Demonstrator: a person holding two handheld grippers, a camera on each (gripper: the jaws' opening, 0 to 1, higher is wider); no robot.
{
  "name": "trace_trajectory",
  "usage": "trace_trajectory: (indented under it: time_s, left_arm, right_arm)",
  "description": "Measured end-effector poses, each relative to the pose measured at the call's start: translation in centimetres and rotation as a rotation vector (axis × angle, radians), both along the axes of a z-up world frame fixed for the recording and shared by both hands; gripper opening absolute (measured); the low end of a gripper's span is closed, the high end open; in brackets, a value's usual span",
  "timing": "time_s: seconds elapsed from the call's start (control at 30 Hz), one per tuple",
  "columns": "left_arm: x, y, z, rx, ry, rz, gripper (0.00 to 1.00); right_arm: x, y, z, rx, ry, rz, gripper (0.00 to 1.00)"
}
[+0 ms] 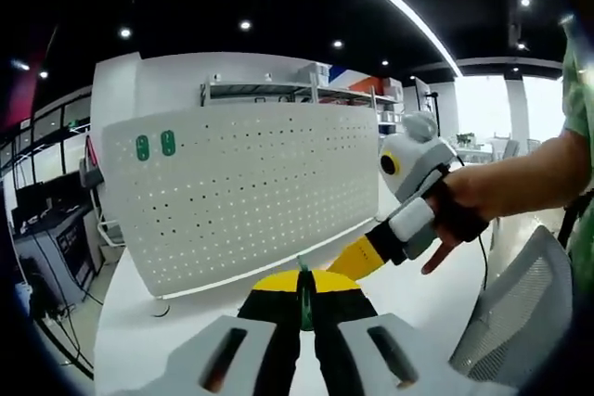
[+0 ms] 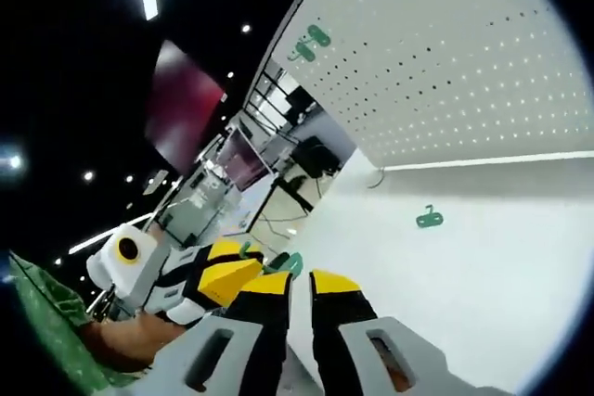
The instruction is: Insert the hook assembly into the mounting plate slot until the hook locks in place.
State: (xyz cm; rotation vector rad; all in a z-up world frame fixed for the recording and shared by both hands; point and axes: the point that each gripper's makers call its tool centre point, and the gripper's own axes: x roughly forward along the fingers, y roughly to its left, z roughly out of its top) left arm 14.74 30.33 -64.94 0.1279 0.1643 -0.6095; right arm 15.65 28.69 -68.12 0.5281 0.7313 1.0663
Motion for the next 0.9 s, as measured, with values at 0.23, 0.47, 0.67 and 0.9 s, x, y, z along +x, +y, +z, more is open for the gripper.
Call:
trace_trajectory:
  time_s: [0.23,0.47,0.67,0.9]
  left_arm:
    - [-1.0,-0.8,0.4,-0.002,-0.015,-0.066,0.02]
    - [-1.4,-1.3,0.5,0.007,-0.026,-0.109,0.02]
    - [-1.3,-1.4,0.2,0.049,-0.027,-0.111,0.03]
    - [-0.8,-1.2,0.4,0.089,-0.022,-0.076,0.04]
  right_arm:
    - [-0.5,0.2,-0.2,0.032,0.095,0.078,0.08]
    - [-1.1,0.2,0.1,0.05,0.117,0.119,0.04]
    - [-0.2,-0.2,0.9,0.023,0.002,0.058,0.02]
    - [0.6,-0.1,2.5,-0.067,-0.238,-0.007,0.01]
